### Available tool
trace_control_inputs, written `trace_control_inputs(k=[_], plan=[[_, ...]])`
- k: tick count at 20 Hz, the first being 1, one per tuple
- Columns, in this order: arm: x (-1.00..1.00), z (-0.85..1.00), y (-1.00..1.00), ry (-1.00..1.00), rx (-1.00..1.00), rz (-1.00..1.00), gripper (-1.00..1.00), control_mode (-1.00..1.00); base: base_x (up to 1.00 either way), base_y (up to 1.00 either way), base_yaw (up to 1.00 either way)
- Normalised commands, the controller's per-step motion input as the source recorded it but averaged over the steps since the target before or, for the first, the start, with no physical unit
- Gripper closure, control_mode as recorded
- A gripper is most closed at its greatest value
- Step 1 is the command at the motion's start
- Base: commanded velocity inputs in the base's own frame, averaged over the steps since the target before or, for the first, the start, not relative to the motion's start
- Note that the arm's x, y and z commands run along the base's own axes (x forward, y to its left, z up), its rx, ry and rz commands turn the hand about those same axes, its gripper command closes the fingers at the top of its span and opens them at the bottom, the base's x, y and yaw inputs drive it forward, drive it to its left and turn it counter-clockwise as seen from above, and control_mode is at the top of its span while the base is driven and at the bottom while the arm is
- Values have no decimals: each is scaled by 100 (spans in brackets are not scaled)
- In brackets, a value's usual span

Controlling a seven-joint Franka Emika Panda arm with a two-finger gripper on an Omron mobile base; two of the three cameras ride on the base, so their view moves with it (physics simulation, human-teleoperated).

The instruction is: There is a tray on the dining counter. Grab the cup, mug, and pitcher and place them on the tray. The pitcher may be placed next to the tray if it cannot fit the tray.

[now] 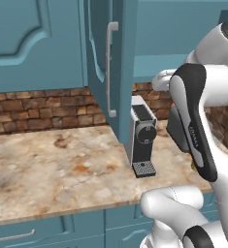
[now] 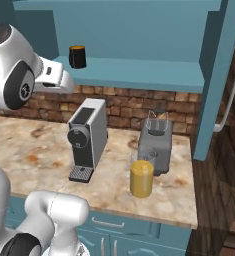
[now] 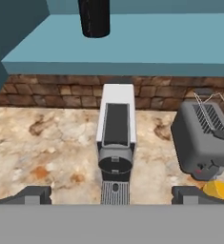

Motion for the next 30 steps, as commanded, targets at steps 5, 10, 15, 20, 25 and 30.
trace_control_inputs(k=[5, 10, 15, 20, 25, 30], plan=[[13, 0, 4, -2, 0, 6, -100, -100, 0, 0, 0], [21, 0, 0, 0, 0, 8, -100, -100, 0, 0, 0], [27, 0, 0, 0, 0, 12, -100, -100, 0, 0, 0], [34, 0, 4, 0, 0, 10, -100, -100, 0, 0, 0], [43, 0, 4, 0, 0, 4, -100, -100, 0, 0, 0], [33, 1, 0, -2, 2, 1, -100, -100, 0, 0, 0]])
